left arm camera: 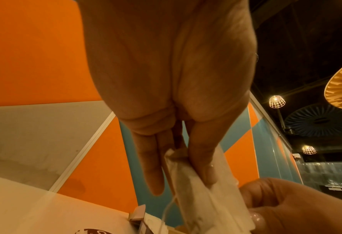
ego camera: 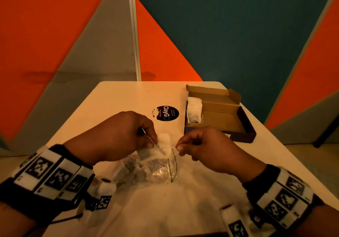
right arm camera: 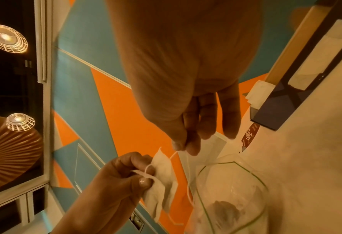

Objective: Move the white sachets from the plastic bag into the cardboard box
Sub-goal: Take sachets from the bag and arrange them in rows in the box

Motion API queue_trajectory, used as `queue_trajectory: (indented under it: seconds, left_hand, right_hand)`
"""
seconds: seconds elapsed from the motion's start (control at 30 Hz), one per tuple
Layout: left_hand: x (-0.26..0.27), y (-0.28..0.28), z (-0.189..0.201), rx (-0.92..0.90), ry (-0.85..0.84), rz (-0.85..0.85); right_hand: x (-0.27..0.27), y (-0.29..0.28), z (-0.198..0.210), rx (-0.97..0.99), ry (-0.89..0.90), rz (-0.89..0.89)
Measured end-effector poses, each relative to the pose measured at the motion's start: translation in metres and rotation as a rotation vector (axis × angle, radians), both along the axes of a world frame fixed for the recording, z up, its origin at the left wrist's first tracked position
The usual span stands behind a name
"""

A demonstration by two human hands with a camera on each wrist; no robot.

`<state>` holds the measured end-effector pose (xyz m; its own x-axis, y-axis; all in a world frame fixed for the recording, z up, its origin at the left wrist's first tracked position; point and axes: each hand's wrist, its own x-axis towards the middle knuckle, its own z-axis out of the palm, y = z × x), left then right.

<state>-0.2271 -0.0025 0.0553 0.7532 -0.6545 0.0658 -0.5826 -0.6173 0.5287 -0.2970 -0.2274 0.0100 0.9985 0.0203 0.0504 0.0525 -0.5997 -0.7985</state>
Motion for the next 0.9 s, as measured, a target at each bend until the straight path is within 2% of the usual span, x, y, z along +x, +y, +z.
queue_trajectory:
  seconds: [0.2, 0.27, 0.37, 0.43, 0.57, 0.67, 0.77, 0.9]
  left_hand:
    - [0.000, 0.002, 0.000, -0.020, 0.024, 0.013]
    - [-0.001, -0.001, 0.000, -0.027, 0.027, -0.004]
    - [-0.003, -0.006, 0.000, -0.036, 0.033, -0.026]
    - [-0.004, -0.005, 0.000, -0.042, 0.032, -0.020]
    - [0.003, 0.007, -0.002, -0.089, 0.056, 0.031]
    - [0.010, 0.017, -0.007, -0.297, 0.219, 0.073]
    - [0.013, 0.018, -0.018, -0.534, 0.351, 0.128]
    - [0.009, 0.005, -0.039, -0.906, 0.651, 0.203]
  right_hand:
    - [0.003, -0.013, -0.003, -0.058, -0.042, -0.093]
    - [0.003, -0.007, -0.003, -0.048, -0.052, -0.009]
    - [0.001, 0.005, -0.002, -0.159, -0.043, 0.116]
    - [0.002, 0.005, 0.000, -0.220, -0.026, 0.132]
    - [0.002, -0.012, 0.007, -0.214, 0.017, 0.137]
    - [0.000, -0.025, 0.013, -0.167, -0.011, 0.095]
    - [0.001, -0.029, 0.015, -0.036, -0.070, 0.020]
    - [0.002, -0.014, 0.010, 0.075, -0.106, -0.053]
